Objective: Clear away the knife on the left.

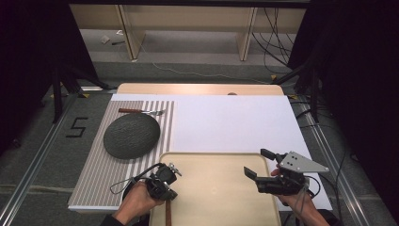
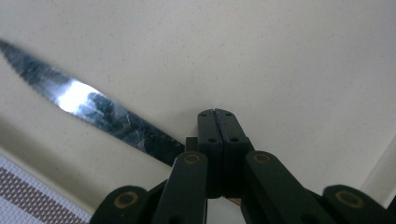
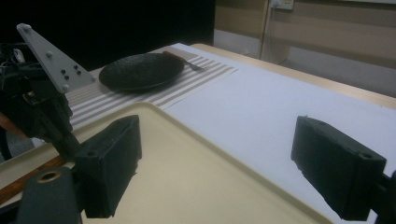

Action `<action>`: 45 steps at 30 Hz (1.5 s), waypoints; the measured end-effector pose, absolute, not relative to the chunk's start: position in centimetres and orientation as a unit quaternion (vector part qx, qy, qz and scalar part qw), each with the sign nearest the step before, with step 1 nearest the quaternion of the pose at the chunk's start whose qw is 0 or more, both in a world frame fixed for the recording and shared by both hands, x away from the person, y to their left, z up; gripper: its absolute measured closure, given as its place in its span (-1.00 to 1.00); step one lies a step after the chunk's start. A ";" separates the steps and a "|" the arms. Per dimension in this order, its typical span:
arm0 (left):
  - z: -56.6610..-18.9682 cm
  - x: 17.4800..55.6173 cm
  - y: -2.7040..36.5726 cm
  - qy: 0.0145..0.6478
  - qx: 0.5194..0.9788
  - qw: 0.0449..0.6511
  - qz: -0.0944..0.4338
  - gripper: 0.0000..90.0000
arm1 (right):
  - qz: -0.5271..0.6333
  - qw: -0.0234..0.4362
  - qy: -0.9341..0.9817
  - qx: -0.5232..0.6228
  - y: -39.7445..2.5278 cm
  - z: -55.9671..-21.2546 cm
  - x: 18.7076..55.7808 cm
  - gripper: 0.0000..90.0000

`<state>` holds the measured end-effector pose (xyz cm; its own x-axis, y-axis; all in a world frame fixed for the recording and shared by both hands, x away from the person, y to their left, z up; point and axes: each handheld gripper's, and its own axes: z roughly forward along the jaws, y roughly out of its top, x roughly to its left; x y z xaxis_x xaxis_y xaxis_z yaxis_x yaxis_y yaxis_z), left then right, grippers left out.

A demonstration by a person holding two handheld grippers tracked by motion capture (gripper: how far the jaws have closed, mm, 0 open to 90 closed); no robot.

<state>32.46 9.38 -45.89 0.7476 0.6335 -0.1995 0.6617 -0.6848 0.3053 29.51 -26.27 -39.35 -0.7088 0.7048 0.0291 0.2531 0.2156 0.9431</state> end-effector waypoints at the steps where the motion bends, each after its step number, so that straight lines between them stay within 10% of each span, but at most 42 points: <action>1: -45.9 32.5 9.5 0.355 0.916 0.181 -0.040 0.99 | 0.539 0.209 0.751 0.319 -26.3 -39.3 29.5 -0.62; 29: -45.8 33.1 11.3 0.356 0.920 0.162 -0.018 0.97 | 0.539 0.209 0.752 0.318 -26.3 -39.3 29.5 -0.62; 45: -45.0 33.1 11.2 0.375 0.898 0.232 -0.016 0.11 | 0.538 0.209 0.752 0.318 -26.3 -39.3 29.5 -0.62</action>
